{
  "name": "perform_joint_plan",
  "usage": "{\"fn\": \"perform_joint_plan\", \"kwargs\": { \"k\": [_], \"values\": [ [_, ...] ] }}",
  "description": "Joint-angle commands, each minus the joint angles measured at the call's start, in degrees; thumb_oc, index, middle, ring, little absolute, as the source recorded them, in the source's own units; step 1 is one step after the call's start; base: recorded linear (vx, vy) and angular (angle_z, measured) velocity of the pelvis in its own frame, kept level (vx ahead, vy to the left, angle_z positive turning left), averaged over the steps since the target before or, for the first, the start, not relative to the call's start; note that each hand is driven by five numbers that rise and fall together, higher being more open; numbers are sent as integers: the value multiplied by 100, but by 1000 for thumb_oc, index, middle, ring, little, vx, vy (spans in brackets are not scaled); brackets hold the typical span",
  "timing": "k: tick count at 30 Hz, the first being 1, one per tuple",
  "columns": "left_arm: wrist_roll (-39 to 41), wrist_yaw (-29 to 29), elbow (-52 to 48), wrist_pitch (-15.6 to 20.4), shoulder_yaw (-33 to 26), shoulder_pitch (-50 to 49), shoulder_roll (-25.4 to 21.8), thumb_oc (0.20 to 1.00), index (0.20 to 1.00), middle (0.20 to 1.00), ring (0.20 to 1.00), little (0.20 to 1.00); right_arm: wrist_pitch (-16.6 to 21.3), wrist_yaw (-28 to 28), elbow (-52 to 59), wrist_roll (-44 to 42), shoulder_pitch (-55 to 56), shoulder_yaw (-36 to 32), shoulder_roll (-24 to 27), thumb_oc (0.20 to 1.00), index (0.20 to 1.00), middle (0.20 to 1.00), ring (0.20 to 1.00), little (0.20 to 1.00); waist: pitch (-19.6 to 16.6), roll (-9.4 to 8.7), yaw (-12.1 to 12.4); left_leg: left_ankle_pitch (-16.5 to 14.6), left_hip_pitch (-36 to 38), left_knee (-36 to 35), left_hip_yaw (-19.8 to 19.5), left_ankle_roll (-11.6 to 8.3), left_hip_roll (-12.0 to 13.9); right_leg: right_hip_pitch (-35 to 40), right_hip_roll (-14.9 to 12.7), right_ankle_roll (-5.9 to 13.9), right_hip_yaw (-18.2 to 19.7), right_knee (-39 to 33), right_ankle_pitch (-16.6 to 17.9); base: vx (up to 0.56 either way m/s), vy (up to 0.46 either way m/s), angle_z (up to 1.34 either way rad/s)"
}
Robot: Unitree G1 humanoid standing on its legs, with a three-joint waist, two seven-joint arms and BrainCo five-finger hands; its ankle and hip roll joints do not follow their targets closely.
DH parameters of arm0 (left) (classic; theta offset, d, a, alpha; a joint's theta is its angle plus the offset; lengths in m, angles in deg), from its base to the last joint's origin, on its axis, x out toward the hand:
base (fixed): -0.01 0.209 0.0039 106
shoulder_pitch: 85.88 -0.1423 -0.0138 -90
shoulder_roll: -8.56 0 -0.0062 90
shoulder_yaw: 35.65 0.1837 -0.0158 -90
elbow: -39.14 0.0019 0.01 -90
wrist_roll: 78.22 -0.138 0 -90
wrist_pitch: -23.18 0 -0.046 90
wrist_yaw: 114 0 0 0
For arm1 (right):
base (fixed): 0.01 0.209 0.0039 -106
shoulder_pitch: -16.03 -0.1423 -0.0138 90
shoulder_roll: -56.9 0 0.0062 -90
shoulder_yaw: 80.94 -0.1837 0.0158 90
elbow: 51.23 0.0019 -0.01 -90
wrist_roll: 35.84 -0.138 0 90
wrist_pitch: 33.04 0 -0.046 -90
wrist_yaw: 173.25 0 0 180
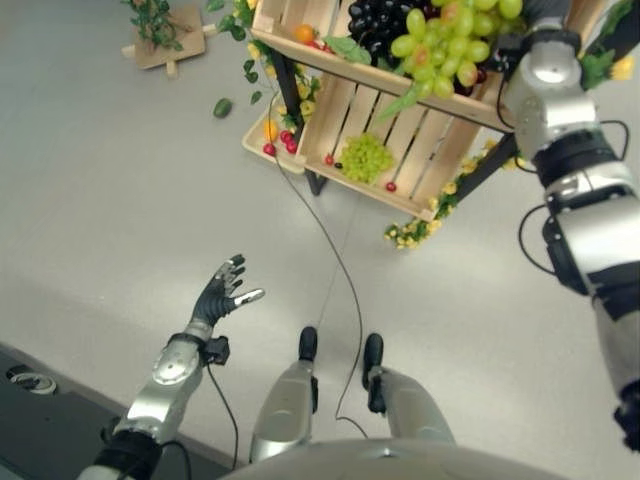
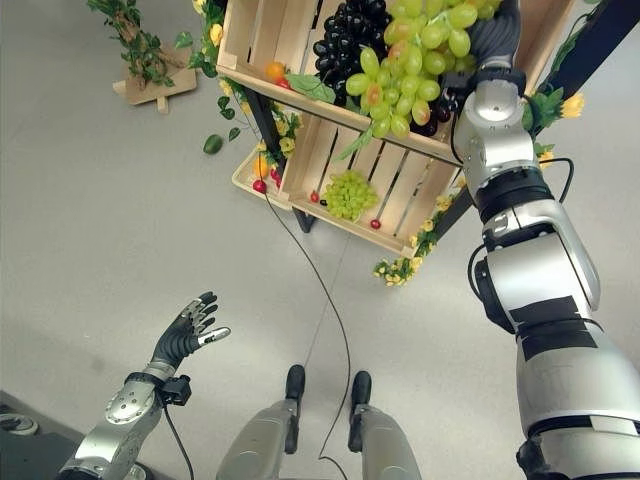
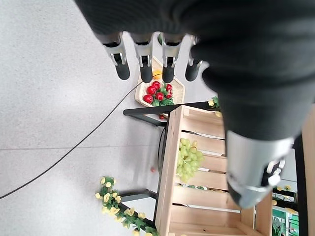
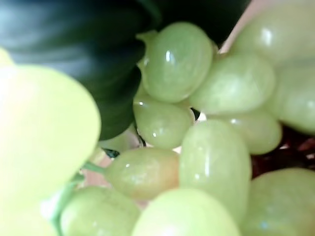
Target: Pick up the fruits from the basket on one side to the basket on the other side
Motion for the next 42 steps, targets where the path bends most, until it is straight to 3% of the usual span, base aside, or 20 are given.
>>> {"fn": "perform_joint_plan", "kwargs": {
  "k": [1, 17, 18, 19, 34, 37, 40, 42],
  "values": [
    [134, 77, -469, 351, -26, 112, -427, 1000, 1000, 1000, 1000, 1000, 496, 70, 99, -226, -785, 207, 237, 200, 200, 200, 200, 200, -7, -345, 198, 7, -52, 195, -190, 56, -183, 474, -351, 651, -81, 174, -240, 12, -13, 12],
    [97, 193, -499, 366, 80, 207, -449, 1000, 1000, 1000, 1000, 1000, 270, 194, -688, -69, -912, 325, 134, 200, 200, 200, 200, 200, 43, -292, 226, 33, -159, 169, -287, 56, -213, 393, -363, 624, -155, 192, -268, 1, -2, 2],
    [106, 204, -502, 362, 85, 215, -451, 1000, 1000, 1000, 1000, 1000, 248, 213, -725, -74, -910, 315, 105, 498, 498, 498, 498, 498, 48, -290, 225, 29, -164, 170, -283, 56, -212, 393, -362, 626, -159, 190, -271, 4, -8, 4],
    [100, 220, -507, 355, 78, 216, -464, 1000, 1000, 1000, 1000, 1000, 212, 217, -793, -56, -906, 317, 77, 1000, 1000, 1000, 1000, 1000, 61, -293, 223, 27, -172, 173, -285, 61, -209, 390, -360, 624, -156, 189, -264, 0, 0, 0],
    [24, 346, -526, 255, 193, 257, -437, 1000, 1000, 1000, 1000, 1000, 1, 265, -1236, -64, -937, 299, -112, 1000, 1000, 1000, 1000, 1000, 91, -293, 200, 19, -205, 161, -284, 78, -243, 362, -358, 625, -130, 157, -251, 0, 0, 0],
    [-2, 381, -516, 239, 232, 272, -489, 1000, 1000, 1000, 1000, 1000, -324, 325, -1517, 967, -1026, 747, -75, 1000, 1000, 1000, 1000, 1000, 113, -307, 194, 15, -203, 174, -290, 79, -243, 378, -361, 629, -149, 165, -256, 0, 0, 0],
    [-56, 439, -550, 212, 239, 290, -514, 1000, 1000, 1000, 1000, 1000, -584, 444, -1743, 1294, -1054, 825, -99, 1000, 1000, 1000, 1000, 1000, 116, -314, 170, 14, -223, 188, -312, 84, -251, 374, -352, 624, -150, 160, -245, -3, 0, 1],
    [-71, 415, -565, 212, 227, 256, -553, 1000, 1000, 1000, 1000, 1000, -863, 447, -1852, 2361, -1216, 1410, -68, 1000, 1000, 1000, 1000, 1000, 131, -328, 158, 17, -217, 190, -319, 86, -251, 386, -352, 630, -163, 157, -234, 0, 0, 0]
  ]
}}
